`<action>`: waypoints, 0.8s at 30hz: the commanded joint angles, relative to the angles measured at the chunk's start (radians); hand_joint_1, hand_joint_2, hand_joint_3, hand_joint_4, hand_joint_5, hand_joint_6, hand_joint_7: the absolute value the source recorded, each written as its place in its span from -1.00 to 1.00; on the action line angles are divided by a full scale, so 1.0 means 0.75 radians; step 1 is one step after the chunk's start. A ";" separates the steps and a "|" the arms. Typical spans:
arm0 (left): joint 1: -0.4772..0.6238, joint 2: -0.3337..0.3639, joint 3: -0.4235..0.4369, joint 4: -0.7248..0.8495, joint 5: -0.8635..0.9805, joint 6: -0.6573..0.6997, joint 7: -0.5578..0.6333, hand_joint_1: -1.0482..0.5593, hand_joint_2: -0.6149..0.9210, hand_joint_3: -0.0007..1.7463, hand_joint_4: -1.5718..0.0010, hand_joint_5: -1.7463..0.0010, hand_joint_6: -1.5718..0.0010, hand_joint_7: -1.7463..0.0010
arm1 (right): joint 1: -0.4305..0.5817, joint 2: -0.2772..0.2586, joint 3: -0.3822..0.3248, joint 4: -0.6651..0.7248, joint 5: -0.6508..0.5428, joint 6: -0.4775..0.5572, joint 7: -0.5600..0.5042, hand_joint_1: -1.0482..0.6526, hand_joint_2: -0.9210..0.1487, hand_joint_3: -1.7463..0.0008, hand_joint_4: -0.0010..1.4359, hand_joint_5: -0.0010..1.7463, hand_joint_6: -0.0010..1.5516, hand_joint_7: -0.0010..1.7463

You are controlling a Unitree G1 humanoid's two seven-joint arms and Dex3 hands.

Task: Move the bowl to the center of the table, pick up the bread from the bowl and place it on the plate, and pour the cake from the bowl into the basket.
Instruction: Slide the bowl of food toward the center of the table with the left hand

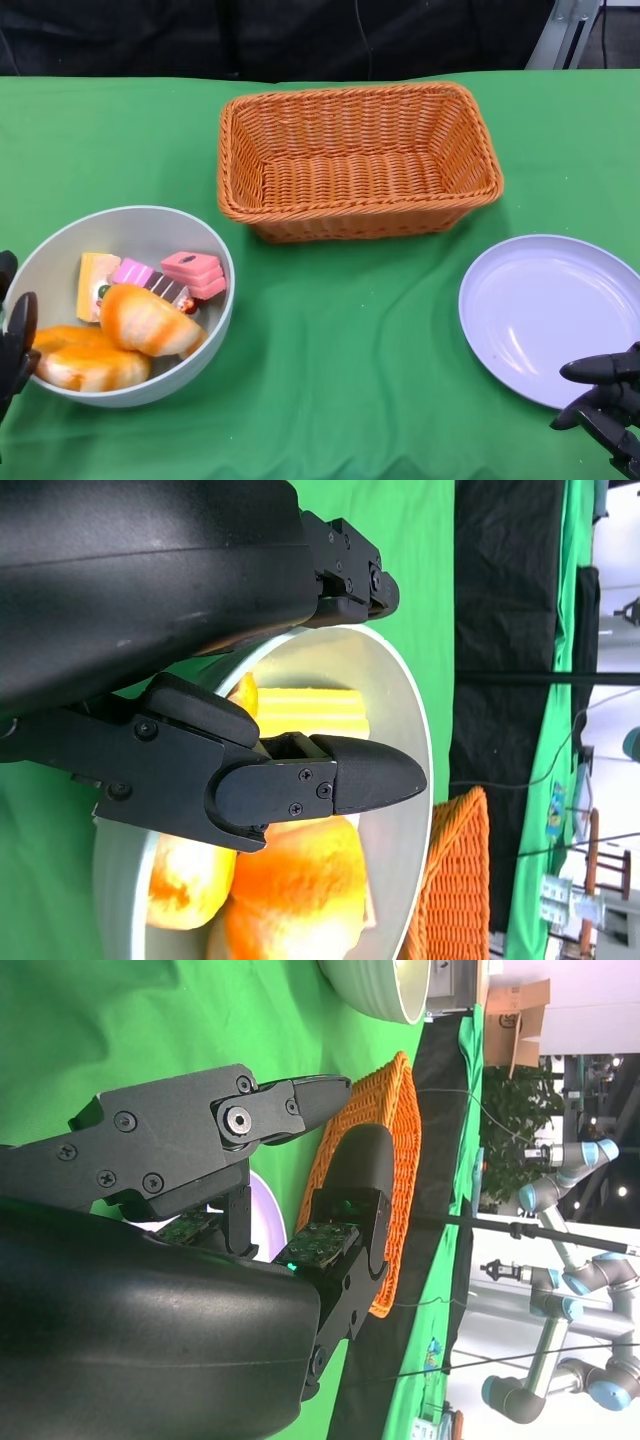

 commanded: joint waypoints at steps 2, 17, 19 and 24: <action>0.033 -0.011 -0.008 -0.047 -0.022 0.047 -0.053 -0.59 1.00 -0.44 0.65 0.99 0.82 0.98 | 0.002 -0.012 -0.023 -0.002 0.019 -0.001 -0.005 -0.14 -1.00 0.89 -0.02 0.44 -0.14 -0.04; 0.126 -0.040 -0.048 -0.219 -0.010 0.110 -0.045 -0.65 1.00 -0.51 0.54 0.96 0.68 0.95 | 0.004 -0.013 -0.021 -0.001 0.010 -0.011 -0.011 -0.14 -1.00 0.88 -0.02 0.45 -0.14 -0.05; 0.139 -0.046 -0.057 -0.238 0.004 0.110 -0.035 -0.65 1.00 -0.51 0.53 0.96 0.66 0.95 | 0.005 -0.012 -0.019 -0.006 0.020 -0.001 -0.006 -0.13 -1.00 0.88 -0.02 0.44 -0.15 -0.05; 0.157 -0.068 -0.065 -0.265 0.004 0.112 -0.043 -0.68 1.00 -0.53 0.51 0.96 0.65 0.97 | 0.001 -0.015 -0.019 0.001 0.020 -0.008 0.001 -0.13 -1.00 0.88 -0.03 0.44 -0.15 -0.05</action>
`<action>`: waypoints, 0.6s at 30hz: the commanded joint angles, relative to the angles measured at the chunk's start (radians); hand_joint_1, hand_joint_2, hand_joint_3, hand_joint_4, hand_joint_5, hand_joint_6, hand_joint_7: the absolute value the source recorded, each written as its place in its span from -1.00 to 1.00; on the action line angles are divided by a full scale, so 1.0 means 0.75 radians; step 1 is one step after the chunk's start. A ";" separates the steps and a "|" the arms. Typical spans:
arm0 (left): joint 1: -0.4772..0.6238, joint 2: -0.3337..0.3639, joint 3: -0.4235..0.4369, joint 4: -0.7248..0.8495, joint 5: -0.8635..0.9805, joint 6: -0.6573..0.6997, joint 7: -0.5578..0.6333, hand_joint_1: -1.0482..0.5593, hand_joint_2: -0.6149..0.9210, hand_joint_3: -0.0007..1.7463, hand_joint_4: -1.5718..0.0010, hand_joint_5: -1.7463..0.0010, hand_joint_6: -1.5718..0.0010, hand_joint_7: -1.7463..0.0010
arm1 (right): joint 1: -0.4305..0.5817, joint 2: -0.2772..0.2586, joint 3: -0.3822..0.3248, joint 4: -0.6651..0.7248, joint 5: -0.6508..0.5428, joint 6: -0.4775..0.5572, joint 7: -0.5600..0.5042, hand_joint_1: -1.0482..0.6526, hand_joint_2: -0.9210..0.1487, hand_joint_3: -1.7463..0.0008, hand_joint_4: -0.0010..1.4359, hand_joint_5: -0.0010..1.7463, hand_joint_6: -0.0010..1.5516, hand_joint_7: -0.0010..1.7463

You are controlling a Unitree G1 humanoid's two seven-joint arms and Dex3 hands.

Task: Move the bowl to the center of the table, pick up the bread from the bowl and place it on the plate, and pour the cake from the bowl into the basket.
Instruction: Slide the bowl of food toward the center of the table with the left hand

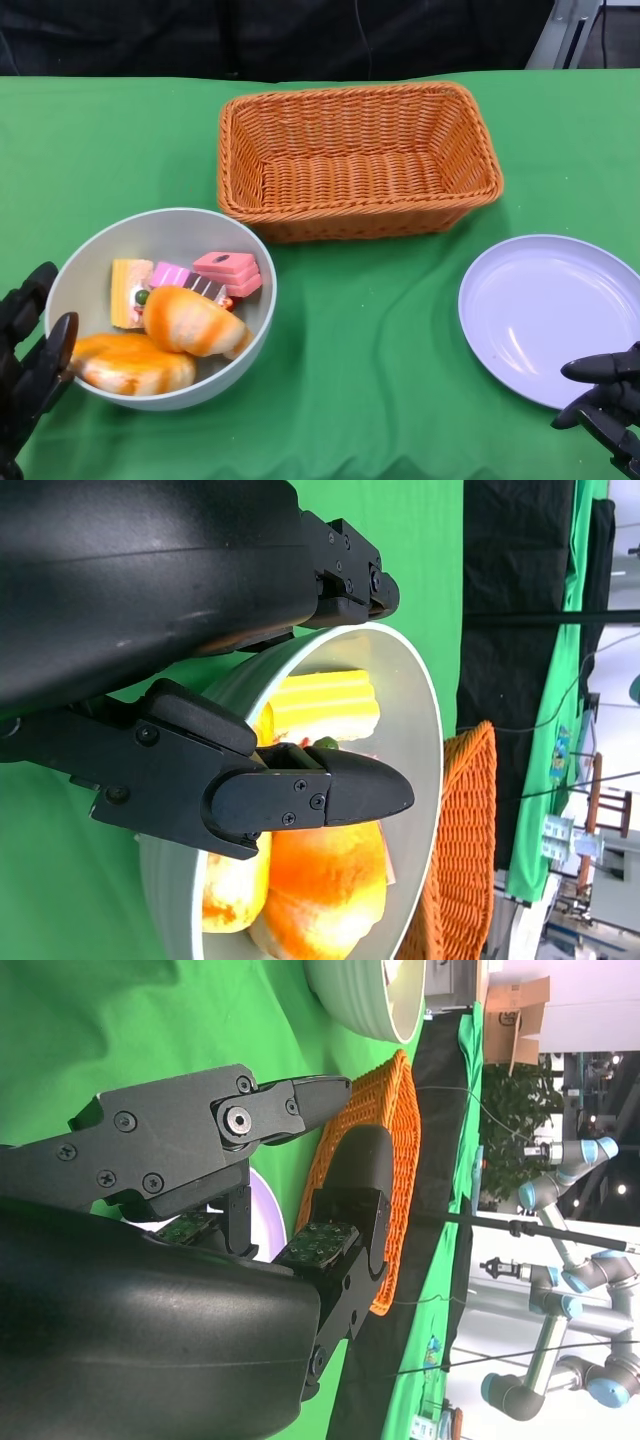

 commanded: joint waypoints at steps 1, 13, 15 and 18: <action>0.028 -0.010 -0.015 -0.030 0.005 0.015 -0.010 -0.68 1.00 -0.53 0.51 0.96 0.66 0.97 | 0.002 -0.016 -0.019 0.000 0.020 -0.005 0.008 -0.13 -1.00 0.88 -0.03 0.44 -0.15 -0.05; 0.081 -0.031 -0.052 -0.116 0.011 0.046 -0.017 -0.69 1.00 -0.57 0.49 0.98 0.63 0.98 | 0.010 -0.014 -0.020 -0.012 0.014 -0.004 0.001 -0.13 -1.00 0.88 -0.03 0.46 -0.15 -0.05; 0.084 -0.031 -0.054 -0.122 0.012 0.048 -0.016 -0.70 1.00 -0.57 0.49 0.98 0.63 0.98 | 0.010 -0.014 -0.020 -0.013 0.013 -0.004 0.001 -0.13 -1.00 0.88 -0.03 0.46 -0.15 -0.05; 0.094 -0.042 -0.066 -0.135 0.016 0.044 -0.019 -0.70 1.00 -0.58 0.47 0.97 0.62 0.98 | 0.007 -0.011 -0.018 -0.010 0.016 -0.003 0.001 -0.13 -1.00 0.88 -0.03 0.46 -0.15 -0.05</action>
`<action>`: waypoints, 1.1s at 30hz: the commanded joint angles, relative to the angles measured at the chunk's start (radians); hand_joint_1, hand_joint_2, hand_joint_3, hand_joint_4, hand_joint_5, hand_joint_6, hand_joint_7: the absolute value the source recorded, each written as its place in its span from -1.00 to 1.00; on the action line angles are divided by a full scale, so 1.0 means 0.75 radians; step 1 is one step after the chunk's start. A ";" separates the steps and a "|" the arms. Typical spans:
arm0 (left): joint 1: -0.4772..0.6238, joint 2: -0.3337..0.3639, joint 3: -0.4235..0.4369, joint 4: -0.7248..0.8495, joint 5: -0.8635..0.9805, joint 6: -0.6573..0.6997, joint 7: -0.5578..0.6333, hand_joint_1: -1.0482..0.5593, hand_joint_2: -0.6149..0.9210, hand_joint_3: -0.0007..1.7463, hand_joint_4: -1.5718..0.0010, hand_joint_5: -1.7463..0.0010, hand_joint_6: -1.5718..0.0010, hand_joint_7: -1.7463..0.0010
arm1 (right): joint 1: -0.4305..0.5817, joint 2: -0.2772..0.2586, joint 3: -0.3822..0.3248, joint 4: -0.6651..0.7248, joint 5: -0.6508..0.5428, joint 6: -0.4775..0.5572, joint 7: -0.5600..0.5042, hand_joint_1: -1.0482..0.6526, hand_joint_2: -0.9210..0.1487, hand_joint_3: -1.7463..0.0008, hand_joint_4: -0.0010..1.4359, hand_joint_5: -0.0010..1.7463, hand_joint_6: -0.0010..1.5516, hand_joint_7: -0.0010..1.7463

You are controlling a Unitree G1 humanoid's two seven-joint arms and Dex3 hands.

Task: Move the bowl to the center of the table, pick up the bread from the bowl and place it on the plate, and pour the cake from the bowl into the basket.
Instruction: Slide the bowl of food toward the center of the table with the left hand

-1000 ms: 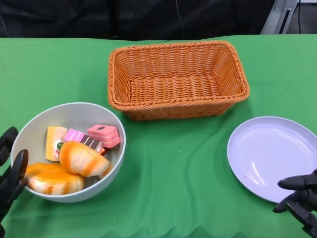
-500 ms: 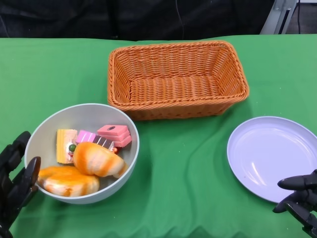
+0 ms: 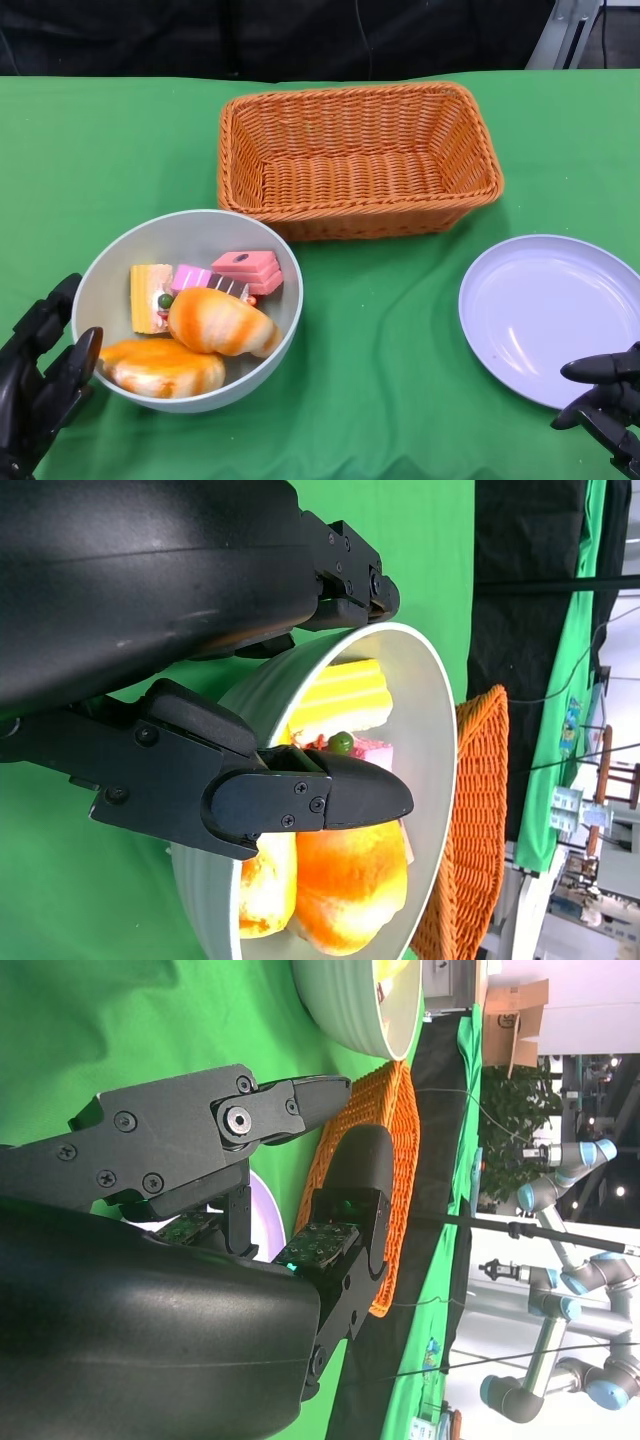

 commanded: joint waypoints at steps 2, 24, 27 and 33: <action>0.032 -0.011 -0.032 -0.032 0.019 -0.001 -0.016 -0.70 1.00 -0.58 0.46 0.97 0.62 0.98 | 0.004 -0.008 -0.018 -0.006 0.001 -0.009 -0.014 -0.14 -1.00 0.88 -0.02 0.46 -0.15 -0.04; 0.092 -0.043 -0.096 -0.145 0.019 0.027 -0.013 -0.70 1.00 -0.61 0.46 0.99 0.62 1.00 | 0.012 -0.005 -0.009 -0.019 0.005 0.007 -0.025 -0.12 -1.00 0.87 -0.04 0.46 -0.16 -0.04; 0.099 -0.047 -0.104 -0.162 0.021 0.036 -0.006 -0.70 1.00 -0.61 0.46 0.99 0.62 1.00 | 0.010 -0.006 -0.008 -0.015 0.002 0.001 -0.024 -0.12 -1.00 0.87 -0.04 0.46 -0.16 -0.04; 0.120 -0.055 -0.125 -0.206 0.033 0.045 0.002 -0.72 1.00 -0.61 0.44 0.99 0.62 1.00 | 0.007 -0.007 -0.006 -0.005 -0.010 -0.017 -0.026 -0.13 -1.00 0.87 -0.03 0.46 -0.16 -0.04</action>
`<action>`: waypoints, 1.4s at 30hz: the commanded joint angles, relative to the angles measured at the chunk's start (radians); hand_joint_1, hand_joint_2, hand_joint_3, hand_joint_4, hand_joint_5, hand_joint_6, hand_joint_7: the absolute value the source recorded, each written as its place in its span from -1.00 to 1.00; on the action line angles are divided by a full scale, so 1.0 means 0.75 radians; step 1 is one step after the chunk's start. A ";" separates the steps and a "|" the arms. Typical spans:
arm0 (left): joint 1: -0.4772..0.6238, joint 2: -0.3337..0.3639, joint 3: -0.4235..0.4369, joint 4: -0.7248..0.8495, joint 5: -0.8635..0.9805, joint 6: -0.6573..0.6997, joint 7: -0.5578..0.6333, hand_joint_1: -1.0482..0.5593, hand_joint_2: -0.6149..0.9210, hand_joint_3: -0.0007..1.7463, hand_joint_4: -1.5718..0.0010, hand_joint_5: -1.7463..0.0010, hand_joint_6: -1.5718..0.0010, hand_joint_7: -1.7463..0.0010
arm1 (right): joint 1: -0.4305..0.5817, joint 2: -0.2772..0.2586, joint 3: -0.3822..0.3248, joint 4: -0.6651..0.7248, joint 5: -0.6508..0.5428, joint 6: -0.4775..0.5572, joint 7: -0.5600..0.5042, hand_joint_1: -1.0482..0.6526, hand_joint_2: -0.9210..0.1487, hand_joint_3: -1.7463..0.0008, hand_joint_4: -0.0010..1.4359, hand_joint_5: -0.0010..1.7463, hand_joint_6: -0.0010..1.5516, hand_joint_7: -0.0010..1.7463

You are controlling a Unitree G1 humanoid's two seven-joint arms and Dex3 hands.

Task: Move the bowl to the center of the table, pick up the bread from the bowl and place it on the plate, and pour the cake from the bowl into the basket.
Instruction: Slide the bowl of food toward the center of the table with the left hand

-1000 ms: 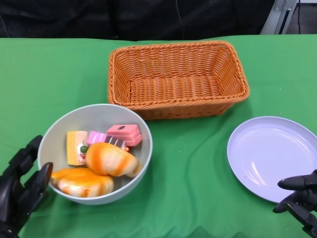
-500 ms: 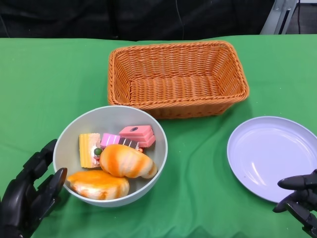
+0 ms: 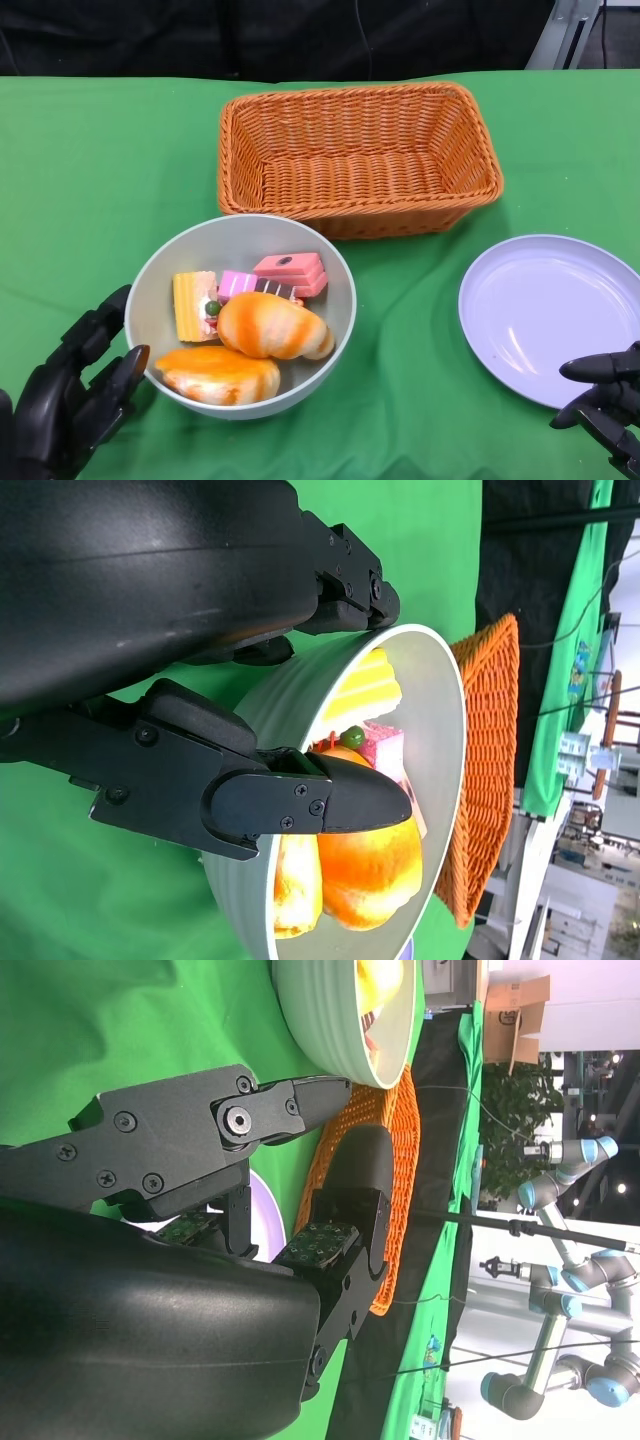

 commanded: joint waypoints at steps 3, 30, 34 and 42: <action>0.040 -0.001 -0.030 -0.066 0.040 -0.014 -0.001 -0.73 1.00 -0.61 0.43 0.99 0.61 0.99 | 0.007 -0.005 -0.015 0.003 -0.011 -0.023 -0.014 -0.15 -1.00 0.87 -0.03 0.46 -0.16 -0.04; 0.133 -0.022 -0.093 -0.250 0.039 0.043 -0.025 -0.73 1.00 -0.58 0.40 0.99 0.61 1.00 | 0.001 -0.006 -0.016 0.025 -0.007 -0.045 -0.005 -0.14 -1.00 0.87 -0.02 0.43 -0.15 -0.05; 0.136 -0.021 -0.096 -0.252 0.034 0.050 -0.030 -0.73 1.00 -0.58 0.40 0.99 0.60 1.00 | 0.004 -0.004 -0.014 0.017 0.003 -0.032 -0.003 -0.13 -1.00 0.87 -0.02 0.43 -0.15 -0.06; 0.148 -0.021 -0.109 -0.264 0.044 0.039 -0.046 -0.74 1.00 -0.59 0.38 0.99 0.60 1.00 | 0.003 -0.006 -0.015 0.019 -0.011 -0.040 -0.013 -0.13 -1.00 0.87 -0.03 0.44 -0.15 -0.06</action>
